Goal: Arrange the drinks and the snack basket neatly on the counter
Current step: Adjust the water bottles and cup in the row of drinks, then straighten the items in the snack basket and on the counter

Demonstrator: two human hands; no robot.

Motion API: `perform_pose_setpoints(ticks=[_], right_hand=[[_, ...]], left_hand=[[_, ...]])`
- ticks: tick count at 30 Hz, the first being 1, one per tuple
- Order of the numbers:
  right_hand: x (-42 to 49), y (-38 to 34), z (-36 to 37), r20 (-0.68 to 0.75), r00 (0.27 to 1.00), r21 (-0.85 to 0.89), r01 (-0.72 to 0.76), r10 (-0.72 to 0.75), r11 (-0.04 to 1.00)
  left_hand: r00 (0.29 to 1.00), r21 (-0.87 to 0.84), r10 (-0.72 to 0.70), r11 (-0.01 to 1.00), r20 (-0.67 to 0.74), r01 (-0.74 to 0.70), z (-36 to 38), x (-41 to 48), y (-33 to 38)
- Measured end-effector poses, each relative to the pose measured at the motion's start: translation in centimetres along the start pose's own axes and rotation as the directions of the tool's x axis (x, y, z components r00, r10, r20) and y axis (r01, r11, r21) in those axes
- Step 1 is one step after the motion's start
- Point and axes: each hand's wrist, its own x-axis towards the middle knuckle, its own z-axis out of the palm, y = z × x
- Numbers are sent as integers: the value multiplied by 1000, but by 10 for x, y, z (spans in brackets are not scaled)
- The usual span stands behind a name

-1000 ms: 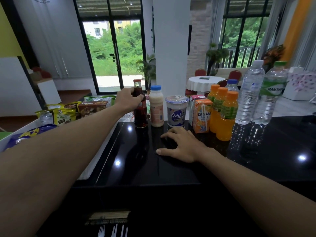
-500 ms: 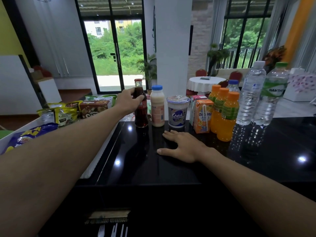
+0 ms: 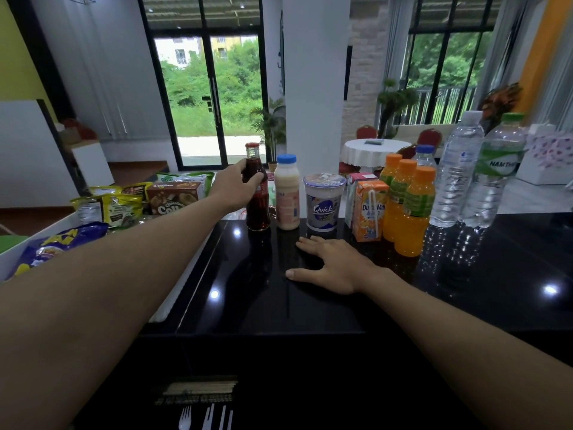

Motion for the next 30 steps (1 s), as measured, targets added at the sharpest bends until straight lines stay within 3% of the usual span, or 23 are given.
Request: perform_pose_setpoints(ticks=[5,8,18,22,30], right_hand=[[0,-2,-2,-8,1000,13,-3,3,1000],[-3,-2,-2,-14,1000,30,-5,5,1000],[-7,-10,-10,-10,1000,27,-19,19,999],[-9,-19,-22,-83,996,71,-40,45,997],[-21,-40,-42,-162,987,134,19,3,991]], left_hand=[[995,97,-21,995,93,12,-1,0,1],[987,50,-32,998,160,25,0,-9,4],[985,264,57,959,163,-99,-12,-67,-2],[981,389,105,907,161,-161,-27,-95,8],[967,439,210,862,146,-254,-68,-141,27]])
